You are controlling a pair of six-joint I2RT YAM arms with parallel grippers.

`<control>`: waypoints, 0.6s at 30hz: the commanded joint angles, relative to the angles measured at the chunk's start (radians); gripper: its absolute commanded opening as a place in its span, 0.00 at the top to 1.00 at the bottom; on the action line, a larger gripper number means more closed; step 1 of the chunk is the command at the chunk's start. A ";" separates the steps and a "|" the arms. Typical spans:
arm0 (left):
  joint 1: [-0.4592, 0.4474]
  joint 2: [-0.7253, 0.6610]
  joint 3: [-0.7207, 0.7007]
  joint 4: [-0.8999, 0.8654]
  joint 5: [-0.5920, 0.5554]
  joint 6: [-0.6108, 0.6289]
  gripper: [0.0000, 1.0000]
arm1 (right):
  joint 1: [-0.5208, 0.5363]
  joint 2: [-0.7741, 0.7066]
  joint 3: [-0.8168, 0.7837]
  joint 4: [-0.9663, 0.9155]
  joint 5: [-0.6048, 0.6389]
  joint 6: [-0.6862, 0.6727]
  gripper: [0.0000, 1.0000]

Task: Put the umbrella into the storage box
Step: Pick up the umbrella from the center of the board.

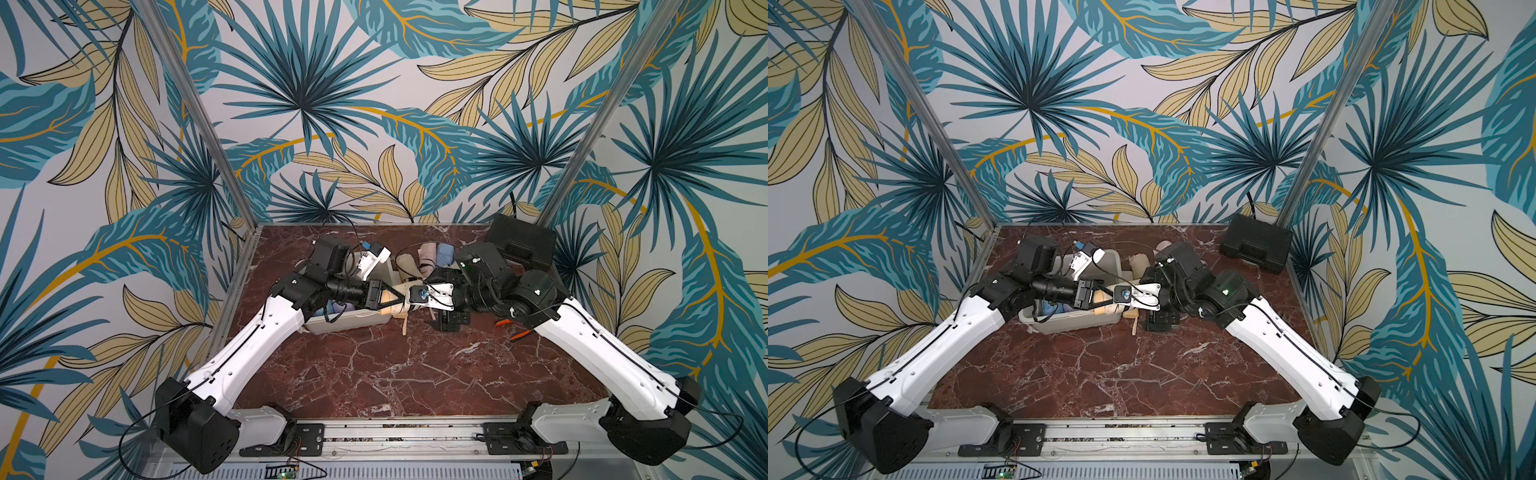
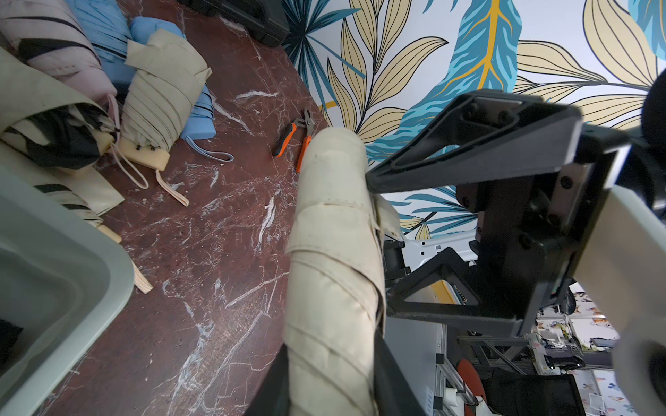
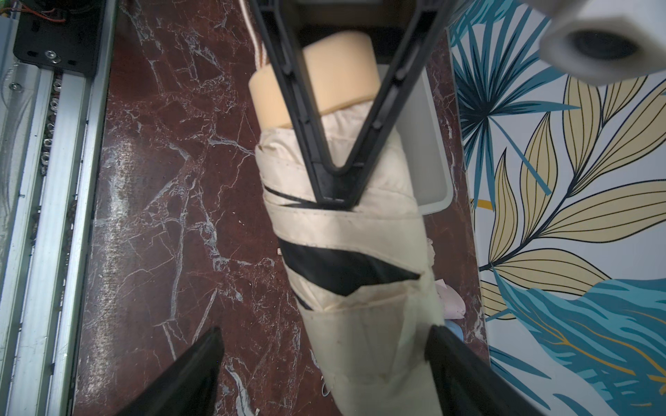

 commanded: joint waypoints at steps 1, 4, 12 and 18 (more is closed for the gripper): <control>-0.002 -0.001 0.004 0.031 0.058 0.023 0.80 | 0.006 -0.037 -0.009 0.024 0.024 -0.045 0.09; -0.002 -0.003 0.000 0.037 0.061 0.020 0.79 | 0.020 -0.038 -0.025 0.026 0.038 -0.074 0.07; -0.002 -0.003 0.022 -0.021 0.085 0.067 0.80 | 0.074 0.042 -0.031 0.119 0.067 -0.087 0.07; -0.003 -0.015 0.024 -0.042 0.089 0.084 0.80 | 0.082 0.072 -0.033 0.142 0.048 -0.097 0.13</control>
